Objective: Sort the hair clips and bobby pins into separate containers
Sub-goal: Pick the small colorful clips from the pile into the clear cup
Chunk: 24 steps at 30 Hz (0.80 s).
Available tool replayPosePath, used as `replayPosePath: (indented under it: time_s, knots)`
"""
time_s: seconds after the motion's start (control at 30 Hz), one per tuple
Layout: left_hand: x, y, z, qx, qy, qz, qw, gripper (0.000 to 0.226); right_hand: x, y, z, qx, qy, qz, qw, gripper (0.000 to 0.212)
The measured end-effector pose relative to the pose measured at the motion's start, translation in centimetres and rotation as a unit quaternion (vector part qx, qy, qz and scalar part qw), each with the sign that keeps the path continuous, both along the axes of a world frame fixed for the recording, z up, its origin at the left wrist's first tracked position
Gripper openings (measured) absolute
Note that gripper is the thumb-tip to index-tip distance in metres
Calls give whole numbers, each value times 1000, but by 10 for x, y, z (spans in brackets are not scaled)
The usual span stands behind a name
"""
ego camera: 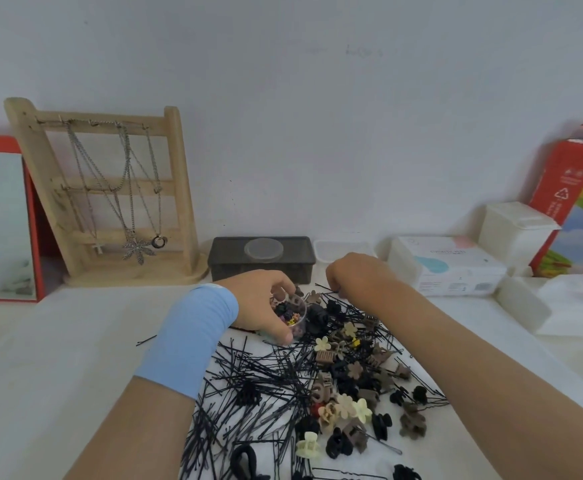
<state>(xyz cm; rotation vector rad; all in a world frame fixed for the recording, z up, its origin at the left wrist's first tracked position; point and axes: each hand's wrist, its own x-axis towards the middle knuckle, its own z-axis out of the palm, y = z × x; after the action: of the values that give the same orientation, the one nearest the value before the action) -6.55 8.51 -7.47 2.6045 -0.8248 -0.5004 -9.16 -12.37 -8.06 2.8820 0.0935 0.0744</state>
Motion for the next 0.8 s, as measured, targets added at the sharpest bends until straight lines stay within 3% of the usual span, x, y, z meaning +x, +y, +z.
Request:
replayPosePath:
  time_s: [0.17, 0.3, 0.43, 0.5, 0.57, 0.67, 0.73, 0.8]
  knots:
    - [-4, -5, -1, -9, 11, -12, 1000, 83, 0, -1, -6, 56, -12, 6, 998, 17]
    - [-4, -4, 1, 5, -4, -13, 1000, 81, 1, -6, -1, 174, -25, 7, 984, 33]
    - [-4, -4, 3, 7, -7, -1, 1000, 85, -18, 10, 30, 365, -67, 44, 927, 15]
    - [-6, -5, 4, 8, -9, 3, 1000, 84, -30, 26, 37, 413, -21, 88, 906, 11]
    - [-6, -6, 5, 18, -19, 2, 1000, 84, -36, 36, 34, 429, 17, 112, 896, 10]
    - [-9, -4, 7, 34, -22, 4, 999, 91, -38, 27, 33, 443, -1, 83, 893, 3]
    - [-13, -4, 10, 47, -34, 7, 998, 100, -40, 10, 36, 388, 22, 58, 920, 2]
    - [-19, -7, 16, 41, -65, 5, 997, 91, -45, -4, 37, 306, 82, 26, 948, 3]
